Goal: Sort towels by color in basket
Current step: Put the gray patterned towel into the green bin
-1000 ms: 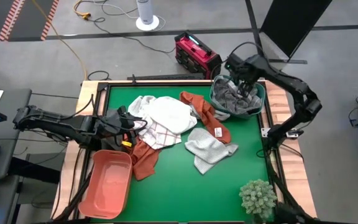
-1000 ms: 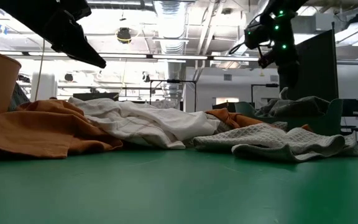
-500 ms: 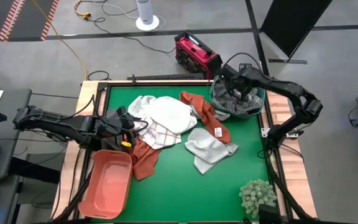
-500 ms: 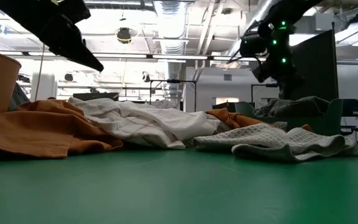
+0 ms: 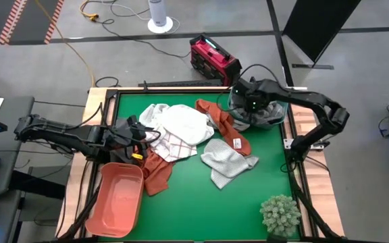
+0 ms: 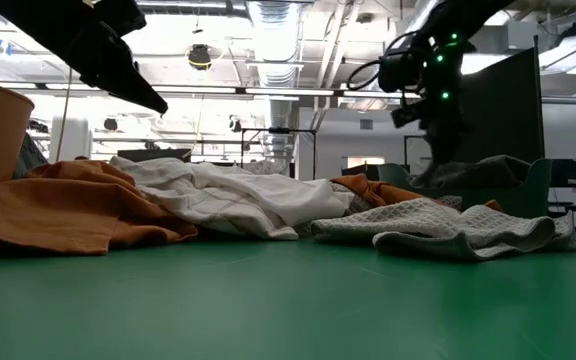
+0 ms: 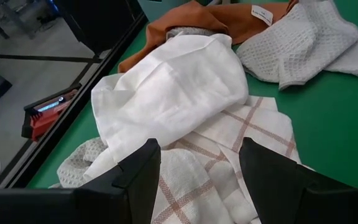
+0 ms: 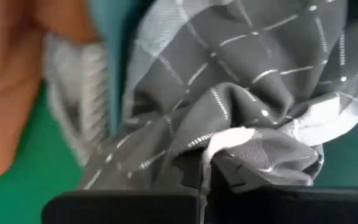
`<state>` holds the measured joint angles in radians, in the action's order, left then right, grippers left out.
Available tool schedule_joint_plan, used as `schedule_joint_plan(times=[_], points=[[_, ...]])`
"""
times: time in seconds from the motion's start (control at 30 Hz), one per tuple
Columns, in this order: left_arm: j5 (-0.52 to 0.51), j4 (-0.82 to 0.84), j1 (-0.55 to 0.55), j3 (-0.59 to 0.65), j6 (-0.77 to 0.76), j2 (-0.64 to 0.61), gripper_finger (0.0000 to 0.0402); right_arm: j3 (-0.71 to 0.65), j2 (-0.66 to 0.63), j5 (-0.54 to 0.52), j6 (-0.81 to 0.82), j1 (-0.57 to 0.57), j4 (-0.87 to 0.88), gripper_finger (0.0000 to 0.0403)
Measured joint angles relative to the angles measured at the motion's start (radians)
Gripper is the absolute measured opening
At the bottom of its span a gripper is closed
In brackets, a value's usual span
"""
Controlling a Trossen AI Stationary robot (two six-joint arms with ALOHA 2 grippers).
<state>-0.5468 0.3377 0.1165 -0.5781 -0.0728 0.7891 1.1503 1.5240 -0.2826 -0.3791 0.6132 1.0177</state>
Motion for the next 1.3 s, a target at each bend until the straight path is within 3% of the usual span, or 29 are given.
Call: schedule_joint_plan(times=[0.2, 0.4, 0.67, 0.83, 1.0, 1.13, 1.3], points=[[0.001, -0.013, 0.0, 0.0, -0.018, 0.0, 0.021, -0.059, 0.001, -0.002, 0.126, 0.019, -0.115, 0.003], [0.001, -0.014, 0.0, 0.0, -0.019, 0.0, 0.021, -0.077, 0.002, 0.0, 0.246, 0.031, -0.103, 0.008], [0.001, -0.014, 0.0, 0.0, -0.022, 0.0, 0.021, 0.12, 0.002, -0.008, 0.309, 0.027, 0.227, 0.0162], [0.001, -0.014, 0.0, 0.0, -0.022, 0.0, 0.021, 0.206, 0.0, -0.008, 0.354, -0.038, 0.371, 0.022], [0.002, -0.014, 0.0, 0.0, -0.022, 0.0, 0.021, 0.143, 0.0, -0.019, 0.348, -0.17, 0.351, 0.0247], [0.028, -0.013, 0.0, 0.0, -0.023, 0.0, 0.021, 0.046, 0.001, -0.109, 0.356, -0.25, 0.324, 0.0249], [0.052, -0.013, 0.0, 0.0, -0.03, 0.0, 0.021, -0.047, 0.001, -0.239, 0.369, -0.256, 0.305, 0.0243]])
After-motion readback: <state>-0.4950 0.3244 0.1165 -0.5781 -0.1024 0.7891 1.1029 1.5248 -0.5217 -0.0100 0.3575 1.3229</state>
